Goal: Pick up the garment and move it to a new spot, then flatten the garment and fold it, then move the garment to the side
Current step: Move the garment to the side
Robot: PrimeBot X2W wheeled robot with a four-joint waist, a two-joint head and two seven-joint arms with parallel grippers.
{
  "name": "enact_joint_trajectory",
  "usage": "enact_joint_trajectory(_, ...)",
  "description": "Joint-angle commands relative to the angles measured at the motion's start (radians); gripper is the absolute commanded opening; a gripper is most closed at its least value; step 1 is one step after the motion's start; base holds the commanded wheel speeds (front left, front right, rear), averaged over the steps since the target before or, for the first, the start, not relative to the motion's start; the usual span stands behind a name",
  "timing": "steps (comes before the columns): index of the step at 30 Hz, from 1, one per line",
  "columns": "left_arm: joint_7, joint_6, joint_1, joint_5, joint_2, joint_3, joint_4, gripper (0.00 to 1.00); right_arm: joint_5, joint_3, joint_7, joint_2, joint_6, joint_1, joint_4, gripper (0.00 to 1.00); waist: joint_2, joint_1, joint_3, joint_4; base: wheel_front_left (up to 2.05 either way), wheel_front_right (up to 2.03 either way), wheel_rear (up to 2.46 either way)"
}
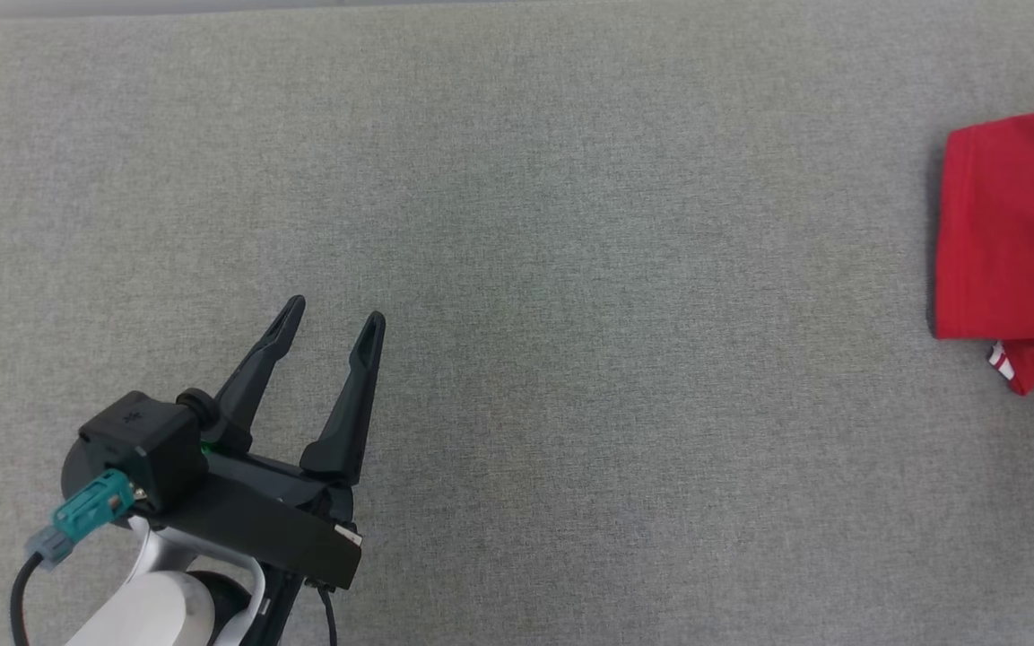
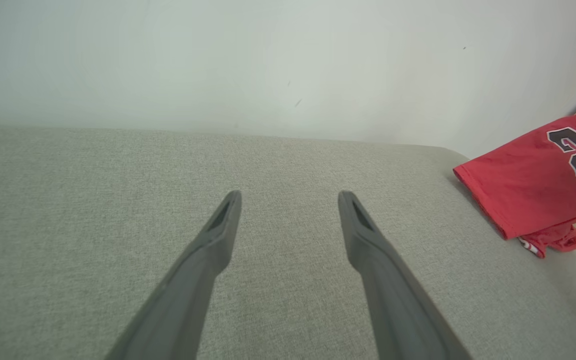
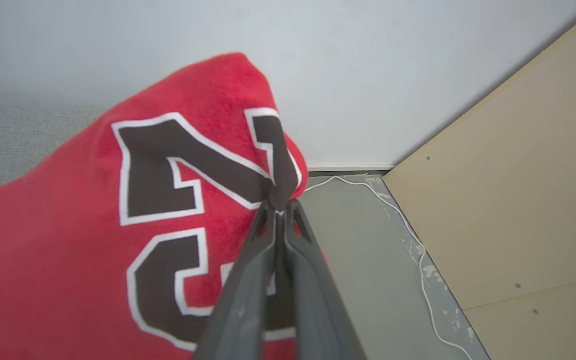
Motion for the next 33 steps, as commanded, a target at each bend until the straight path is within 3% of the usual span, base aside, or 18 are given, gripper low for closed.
enact_joint_trajectory(1, 0.003, 0.001, -0.004, 0.006, 0.009, 0.000, -0.006, 1.00, -0.018, 0.009, -0.018, -0.003, -0.002, -0.003, 0.011, 0.00, 0.0000, -0.0001, 0.002, 0.002, 0.00, 0.00, 0.00)
enact_joint_trajectory(5, 0.007, 0.003, -0.008, 0.008, 0.009, -0.005, -0.010, 1.00, -0.073, 0.033, -0.067, -0.023, -0.002, 0.003, 0.047, 0.00, 0.0000, -0.0001, 0.007, 0.006, 0.00, 0.00, 0.00)
enact_joint_trajectory(7, 0.010, 0.004, -0.008, 0.007, 0.008, -0.008, -0.010, 1.00, -0.092, 0.042, -0.079, -0.025, -0.002, 0.009, 0.072, 0.31, 0.0000, -0.0001, 0.008, 0.006, 0.00, 0.00, 0.00)
enact_joint_trajectory(8, 0.010, 0.005, -0.007, 0.007, 0.009, -0.008, -0.011, 1.00, -0.106, 0.039, -0.082, -0.027, -0.002, 0.006, 0.078, 1.00, 0.0000, -0.0001, 0.008, 0.006, 0.00, 0.00, 0.00)
enact_joint_trajectory(21, 0.002, 0.005, 0.007, 0.000, 0.008, -0.014, -0.002, 1.00, -0.135, 0.071, -0.119, -0.009, -0.002, 0.012, 0.089, 1.00, 0.0000, -0.0001, -0.023, -0.014, 0.00, 0.00, 0.00)
enact_joint_trajectory(26, -0.028, 0.024, 0.012, 0.017, 0.002, -0.004, 0.012, 1.00, -0.059, 0.062, -0.170, 0.033, -0.002, 0.030, 0.060, 1.00, 0.0000, -0.0001, -0.059, -0.006, 0.00, 0.00, 0.00)
enact_joint_trajectory(33, -0.098, 0.055, 0.045, -0.022, -0.030, 0.044, 0.040, 1.00, 0.172, 0.063, -0.286, 0.070, -0.002, 0.067, 0.060, 1.00, 0.0000, -0.0001, -0.144, 0.020, 0.00, 0.00, 0.00)
